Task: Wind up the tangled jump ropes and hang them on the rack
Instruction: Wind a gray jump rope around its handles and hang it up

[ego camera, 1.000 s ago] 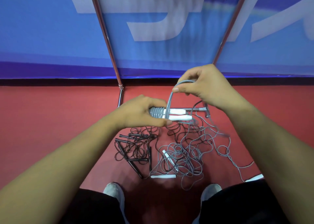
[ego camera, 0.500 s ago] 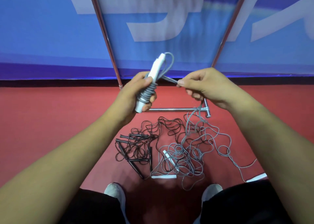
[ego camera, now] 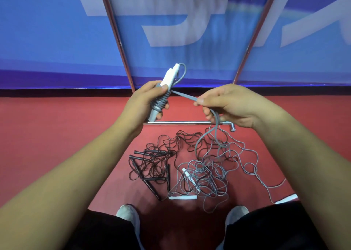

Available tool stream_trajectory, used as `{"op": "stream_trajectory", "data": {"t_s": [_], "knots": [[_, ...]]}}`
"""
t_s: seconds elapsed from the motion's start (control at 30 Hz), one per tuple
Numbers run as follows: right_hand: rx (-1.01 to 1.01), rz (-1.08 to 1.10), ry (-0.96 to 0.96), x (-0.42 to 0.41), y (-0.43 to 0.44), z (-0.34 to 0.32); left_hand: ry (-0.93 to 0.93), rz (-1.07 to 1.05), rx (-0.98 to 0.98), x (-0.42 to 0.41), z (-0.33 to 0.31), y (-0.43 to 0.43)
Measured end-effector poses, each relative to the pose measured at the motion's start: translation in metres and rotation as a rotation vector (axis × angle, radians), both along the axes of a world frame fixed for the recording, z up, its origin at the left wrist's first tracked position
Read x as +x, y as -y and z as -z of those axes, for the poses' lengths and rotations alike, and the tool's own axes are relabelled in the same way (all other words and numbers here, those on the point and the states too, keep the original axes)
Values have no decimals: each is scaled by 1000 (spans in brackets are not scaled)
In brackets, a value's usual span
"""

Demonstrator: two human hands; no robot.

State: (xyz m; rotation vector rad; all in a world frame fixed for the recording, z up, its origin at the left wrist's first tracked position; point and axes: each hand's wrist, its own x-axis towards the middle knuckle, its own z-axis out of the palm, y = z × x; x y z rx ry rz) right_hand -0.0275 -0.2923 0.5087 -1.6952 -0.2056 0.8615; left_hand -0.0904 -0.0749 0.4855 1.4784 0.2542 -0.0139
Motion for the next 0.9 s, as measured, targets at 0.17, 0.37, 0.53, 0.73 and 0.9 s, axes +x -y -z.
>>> {"op": "stream_trajectory", "data": {"t_s": [0.17,0.37,0.53,0.73,0.9], "knots": [[-40,26,46,-4,-3,-1,21,-47,169,2,4,-4],[-254,-36,425,-14,-6,-6,64,-36,390,7,20,-15],[-320,-112,636,-18,-8,-14,117,25,887,6,27,-20],[-347,-127,729,-19,-12,-9,90,265,1299,5,22,-12],[-303,-125,702,-20,-12,-11,94,450,1321,1,23,-4]]}}
